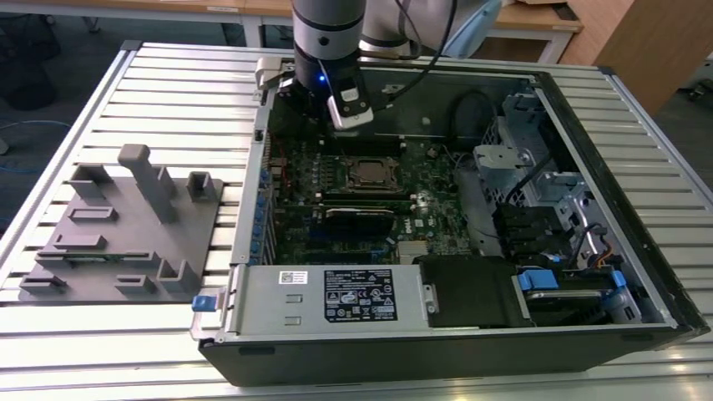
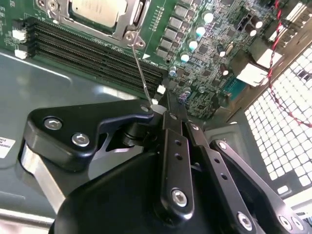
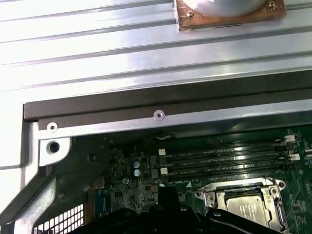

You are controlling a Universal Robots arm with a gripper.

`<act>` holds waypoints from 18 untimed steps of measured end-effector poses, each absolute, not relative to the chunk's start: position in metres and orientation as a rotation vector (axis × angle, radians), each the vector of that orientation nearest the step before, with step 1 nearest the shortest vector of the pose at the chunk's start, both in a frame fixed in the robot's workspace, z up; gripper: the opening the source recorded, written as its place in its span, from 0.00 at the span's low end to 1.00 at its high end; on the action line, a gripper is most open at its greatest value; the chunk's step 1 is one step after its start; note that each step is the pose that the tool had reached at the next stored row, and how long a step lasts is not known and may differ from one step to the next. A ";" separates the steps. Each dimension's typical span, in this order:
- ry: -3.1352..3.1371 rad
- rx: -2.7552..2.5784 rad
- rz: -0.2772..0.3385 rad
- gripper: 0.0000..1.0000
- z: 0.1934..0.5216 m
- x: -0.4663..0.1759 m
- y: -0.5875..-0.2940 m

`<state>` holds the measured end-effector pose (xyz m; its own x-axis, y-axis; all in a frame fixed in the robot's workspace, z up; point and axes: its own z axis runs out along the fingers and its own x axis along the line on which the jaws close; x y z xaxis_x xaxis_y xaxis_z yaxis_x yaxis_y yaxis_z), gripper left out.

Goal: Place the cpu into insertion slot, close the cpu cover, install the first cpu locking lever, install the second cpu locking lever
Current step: 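Install the first cpu locking lever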

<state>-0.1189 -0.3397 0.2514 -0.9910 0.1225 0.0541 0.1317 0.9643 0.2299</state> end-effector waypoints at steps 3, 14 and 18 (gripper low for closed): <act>-3.072 -0.195 -0.380 0.10 0.251 -0.119 -0.340; -3.068 -0.154 -0.396 0.10 0.251 -0.119 -0.340; -3.066 -0.104 -0.394 0.10 0.251 -0.119 -0.340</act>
